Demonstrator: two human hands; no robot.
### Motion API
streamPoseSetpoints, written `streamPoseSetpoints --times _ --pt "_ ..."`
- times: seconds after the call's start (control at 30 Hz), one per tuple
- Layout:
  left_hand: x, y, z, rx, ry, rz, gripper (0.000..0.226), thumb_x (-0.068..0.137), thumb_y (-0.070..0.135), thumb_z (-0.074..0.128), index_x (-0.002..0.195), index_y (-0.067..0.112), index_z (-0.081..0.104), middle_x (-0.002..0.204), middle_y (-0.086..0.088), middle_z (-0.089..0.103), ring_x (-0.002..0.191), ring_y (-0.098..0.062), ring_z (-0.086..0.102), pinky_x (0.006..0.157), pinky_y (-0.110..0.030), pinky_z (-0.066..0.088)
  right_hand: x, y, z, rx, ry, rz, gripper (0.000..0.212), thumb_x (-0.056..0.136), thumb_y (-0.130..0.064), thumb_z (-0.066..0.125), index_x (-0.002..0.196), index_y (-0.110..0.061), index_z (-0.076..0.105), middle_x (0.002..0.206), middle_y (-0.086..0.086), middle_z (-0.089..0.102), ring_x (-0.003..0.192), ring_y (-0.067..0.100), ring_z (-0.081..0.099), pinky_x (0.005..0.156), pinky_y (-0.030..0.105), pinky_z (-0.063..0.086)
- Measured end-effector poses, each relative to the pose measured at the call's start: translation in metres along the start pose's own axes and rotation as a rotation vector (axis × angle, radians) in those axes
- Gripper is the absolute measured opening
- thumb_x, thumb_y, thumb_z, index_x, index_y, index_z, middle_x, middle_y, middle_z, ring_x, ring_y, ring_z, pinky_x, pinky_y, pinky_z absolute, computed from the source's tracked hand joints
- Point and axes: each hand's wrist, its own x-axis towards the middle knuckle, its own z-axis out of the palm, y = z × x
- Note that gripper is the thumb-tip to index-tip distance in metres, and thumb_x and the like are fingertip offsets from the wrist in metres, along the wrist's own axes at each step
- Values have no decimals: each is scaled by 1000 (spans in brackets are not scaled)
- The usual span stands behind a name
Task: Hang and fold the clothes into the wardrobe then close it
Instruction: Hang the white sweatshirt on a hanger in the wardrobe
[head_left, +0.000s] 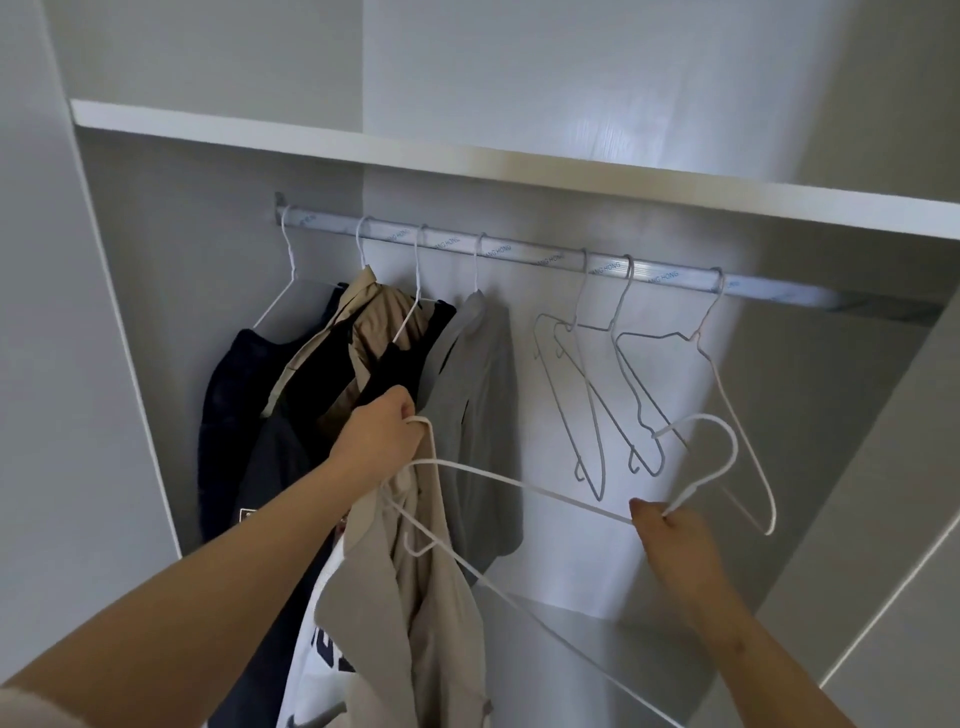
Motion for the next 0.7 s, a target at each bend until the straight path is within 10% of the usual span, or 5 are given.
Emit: streamPoseSetpoints --times 0.23,0.37,0.57,0.7 --pt "-24 25 37 -222 -105 0 24 89 15 51 68 21 40 66 1 45 62 -17 45 54 -28 35 -24 -18 49 -282 -39 -248 44 97 -36 41 55 -23 36 48 -6 42 45 8 41 46 22 29" --pt "-36 41 57 -475 -220 -67 23 88 15 55 68 23 46 64 1 47 59 -15 44 55 -26 37 -27 -15 64 -19 -154 -111 20 94 -31 45 79 -20 52 58 -8 49 52 10 43 55 25 35" --pt "-45 43 53 -421 -375 205 30 84 2 55 71 30 55 79 -2 59 70 -10 52 66 -21 42 -28 -16 61 215 -259 -85 49 91 -11 45 47 -23 27 37 -12 26 36 5 24 39 10 23" --pt "-50 45 56 -369 -353 320 40 80 -4 55 67 34 59 71 4 58 62 -2 52 59 -11 42 -32 -20 57 361 -375 -67 34 95 -14 43 66 -23 60 35 -14 40 32 1 37 36 7 27"
